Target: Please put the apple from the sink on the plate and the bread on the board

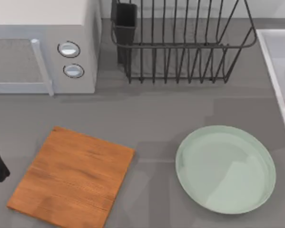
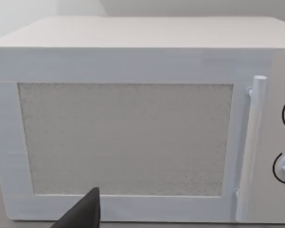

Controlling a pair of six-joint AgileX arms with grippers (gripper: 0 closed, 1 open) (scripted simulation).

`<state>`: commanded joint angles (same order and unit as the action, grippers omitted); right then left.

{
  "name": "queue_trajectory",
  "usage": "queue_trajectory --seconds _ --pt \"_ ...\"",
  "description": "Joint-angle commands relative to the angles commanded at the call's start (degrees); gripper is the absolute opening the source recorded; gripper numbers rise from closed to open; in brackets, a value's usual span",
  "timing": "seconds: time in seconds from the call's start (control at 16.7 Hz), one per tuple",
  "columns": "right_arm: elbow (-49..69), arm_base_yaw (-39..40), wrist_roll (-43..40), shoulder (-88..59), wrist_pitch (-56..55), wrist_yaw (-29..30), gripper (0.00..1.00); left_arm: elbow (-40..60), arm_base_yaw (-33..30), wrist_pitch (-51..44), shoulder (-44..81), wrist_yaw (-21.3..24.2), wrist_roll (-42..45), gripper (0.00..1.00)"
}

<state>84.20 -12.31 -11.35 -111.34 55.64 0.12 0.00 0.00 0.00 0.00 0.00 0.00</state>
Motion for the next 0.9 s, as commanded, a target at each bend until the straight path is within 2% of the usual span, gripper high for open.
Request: queue_trajectory --seconds 0.24,0.54,0.72,0.9 --pt "6.76 -1.00 -0.92 -8.87 4.52 0.01 1.00 0.00 0.00 0.00 0.00 0.00 0.00 1.00" --pt "7.39 -1.09 -1.01 -9.67 4.94 0.01 1.00 0.00 0.00 0.00 0.00 0.00 0.00 1.00" --pt "6.81 -0.78 -0.95 -10.18 3.94 0.02 1.00 0.00 0.00 0.00 0.00 0.00 0.00 1.00" --pt "4.56 -0.84 -0.90 -13.72 -1.65 0.06 1.00 0.00 0.00 0.00 0.00 0.00 0.00 1.00"
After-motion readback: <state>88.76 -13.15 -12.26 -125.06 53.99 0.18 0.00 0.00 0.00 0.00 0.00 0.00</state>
